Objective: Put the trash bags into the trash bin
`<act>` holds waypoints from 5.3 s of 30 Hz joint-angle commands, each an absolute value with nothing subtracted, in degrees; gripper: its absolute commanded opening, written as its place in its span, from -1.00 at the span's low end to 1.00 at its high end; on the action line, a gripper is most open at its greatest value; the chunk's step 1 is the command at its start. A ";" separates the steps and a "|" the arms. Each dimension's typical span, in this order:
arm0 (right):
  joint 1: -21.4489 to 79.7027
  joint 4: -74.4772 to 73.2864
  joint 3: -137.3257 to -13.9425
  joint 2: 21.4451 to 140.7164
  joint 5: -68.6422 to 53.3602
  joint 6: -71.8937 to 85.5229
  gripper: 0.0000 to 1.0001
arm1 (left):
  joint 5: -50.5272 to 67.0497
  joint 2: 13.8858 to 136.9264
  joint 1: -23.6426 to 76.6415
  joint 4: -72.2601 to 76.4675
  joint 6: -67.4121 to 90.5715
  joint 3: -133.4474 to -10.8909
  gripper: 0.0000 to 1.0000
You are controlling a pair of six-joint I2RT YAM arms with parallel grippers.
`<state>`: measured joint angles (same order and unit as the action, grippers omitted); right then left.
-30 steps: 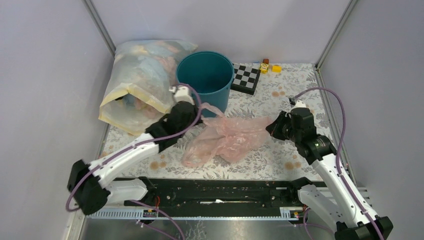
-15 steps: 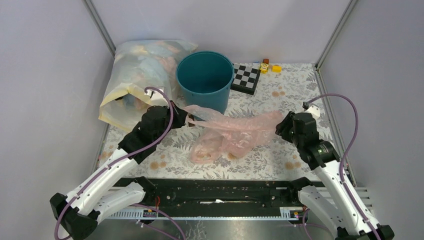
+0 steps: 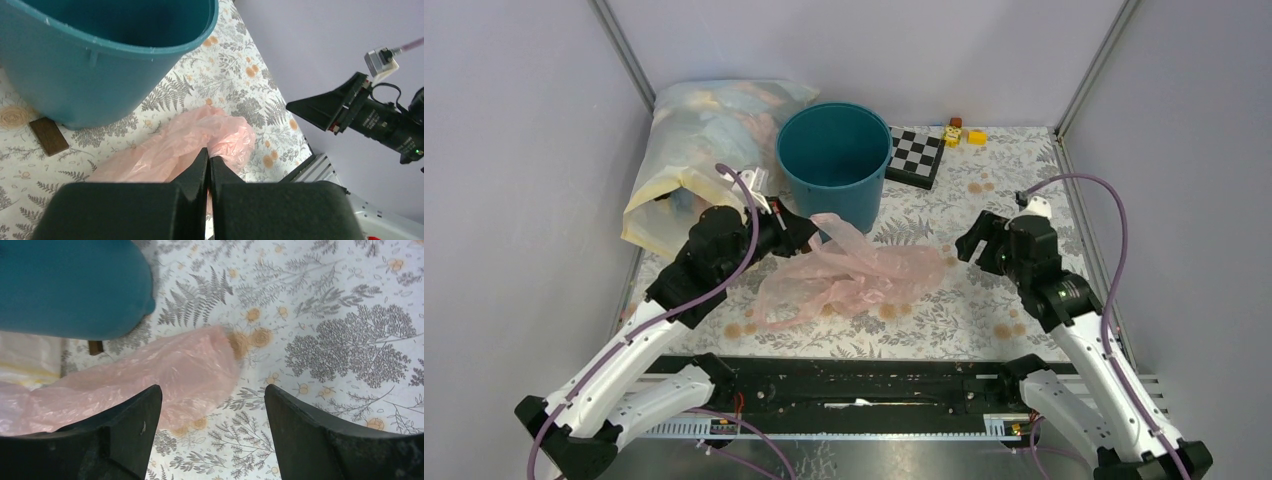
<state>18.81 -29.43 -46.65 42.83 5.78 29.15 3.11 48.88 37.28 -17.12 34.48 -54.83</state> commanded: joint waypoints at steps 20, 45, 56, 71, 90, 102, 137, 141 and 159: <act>18.97 9.51 -31.26 67.00 -10.23 28.41 0.23 | 6.36 43.65 37.00 -17.59 31.55 -48.68 -1.00; 13.63 14.89 -28.35 70.43 -15.00 34.68 -1.00 | 1.00 42.10 37.00 -21.08 31.55 -51.81 -1.00; 13.10 -20.51 -40.00 50.55 22.61 34.73 -1.00 | -15.77 40.29 37.00 -33.79 30.53 -60.51 -1.00; 13.10 -47.59 -64.49 56.27 14.95 33.84 -0.98 | -14.74 48.44 36.85 -31.80 33.39 -58.55 -1.00; 13.10 -39.39 -80.91 82.50 6.19 24.09 0.45 | -5.95 64.11 26.72 -25.01 33.72 -58.57 0.31; 13.10 -27.62 -55.37 57.00 -8.76 25.99 0.68 | 2.48 49.45 26.71 -26.53 31.73 -51.84 0.75; 14.46 12.16 -25.20 64.10 -20.08 41.67 0.30 | -20.63 70.05 70.53 -14.39 21.28 -45.74 0.47; 14.41 10.82 -25.08 62.43 -19.52 41.09 0.31 | -23.69 79.53 71.45 -17.87 20.53 -50.79 0.51; 14.41 5.98 -24.16 54.65 -15.96 39.59 0.32 | -14.91 92.16 60.72 -7.49 20.18 -48.89 -0.08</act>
<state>14.00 6.48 -24.75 56.18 -17.87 40.45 -20.53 92.23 64.27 -14.44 19.66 -49.74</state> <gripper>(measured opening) 0.663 0.552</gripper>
